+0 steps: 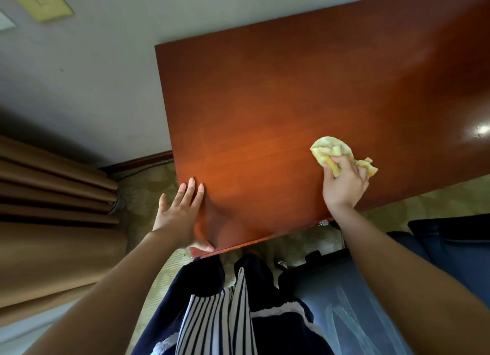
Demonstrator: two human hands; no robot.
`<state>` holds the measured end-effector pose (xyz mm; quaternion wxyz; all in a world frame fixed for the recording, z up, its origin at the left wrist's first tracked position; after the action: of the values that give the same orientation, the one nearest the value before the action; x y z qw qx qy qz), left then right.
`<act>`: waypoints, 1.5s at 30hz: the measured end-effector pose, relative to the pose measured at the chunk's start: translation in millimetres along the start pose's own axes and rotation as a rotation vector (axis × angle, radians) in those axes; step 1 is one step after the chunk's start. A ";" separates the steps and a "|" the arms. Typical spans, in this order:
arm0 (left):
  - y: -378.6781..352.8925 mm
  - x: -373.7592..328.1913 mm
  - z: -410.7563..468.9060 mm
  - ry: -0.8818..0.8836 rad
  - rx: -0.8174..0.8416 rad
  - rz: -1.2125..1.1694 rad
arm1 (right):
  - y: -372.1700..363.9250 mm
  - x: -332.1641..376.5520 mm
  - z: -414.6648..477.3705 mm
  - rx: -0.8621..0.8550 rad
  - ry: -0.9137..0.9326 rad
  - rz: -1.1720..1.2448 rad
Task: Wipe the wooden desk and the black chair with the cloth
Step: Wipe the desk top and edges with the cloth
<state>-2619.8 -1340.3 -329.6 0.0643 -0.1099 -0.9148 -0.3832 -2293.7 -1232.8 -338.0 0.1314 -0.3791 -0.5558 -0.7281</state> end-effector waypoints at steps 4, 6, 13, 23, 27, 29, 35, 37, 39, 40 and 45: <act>0.6 7.6 2.5 -0.048 0.039 -0.003 | -31.8 44.1 -36.2 0.144 0.166 -0.005; -1.4 11.7 4.4 -0.067 0.060 -0.025 | -41.8 61.4 -60.9 0.198 0.230 0.005; -3.4 12.0 5.0 -0.060 0.041 -0.036 | -46.7 73.8 -127.8 0.361 0.543 0.071; -0.6 0.0 0.2 0.015 -0.019 0.055 | 10.2 0.6 -102.4 0.338 0.669 0.054; -0.8 -0.7 -0.6 0.023 -0.028 0.053 | 37.9 -26.6 -63.6 0.251 0.527 0.009; -0.6 -0.9 -0.5 0.025 -0.034 0.052 | 50.5 -37.3 -41.3 0.234 0.443 -0.013; -2.0 0.1 -0.6 0.013 -0.045 0.026 | 67.8 -58.1 7.7 0.139 0.199 -0.082; -2.4 0.7 -0.9 0.012 -0.051 0.024 | 64.1 -56.1 8.8 0.043 0.074 -0.047; -2.8 1.5 -1.0 0.009 -0.056 0.019 | 56.1 -48.4 -0.7 -0.054 -0.013 -0.024; -3.2 2.0 -1.2 0.009 -0.061 0.013 | 50.7 -43.1 -8.4 -0.077 -0.032 -0.017; -4.1 2.9 -1.3 0.001 -0.078 -0.003 | 12.1 -1.0 -62.2 0.101 0.134 0.008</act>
<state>-2623.5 -1343.6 -331.0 0.0599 -0.1106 -0.8994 -0.4187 -2310.9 -1293.8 -336.0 0.1902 -0.3248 -0.5800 -0.7224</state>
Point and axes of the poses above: each hand's wrist, its own z-axis towards the middle knuckle, its own y-axis out of the back of the hand, x = y × z, the point moved 6 cm from there along z, towards the middle knuckle, and after that the axes turned 10 degrees about z, right-handed, at the moved point
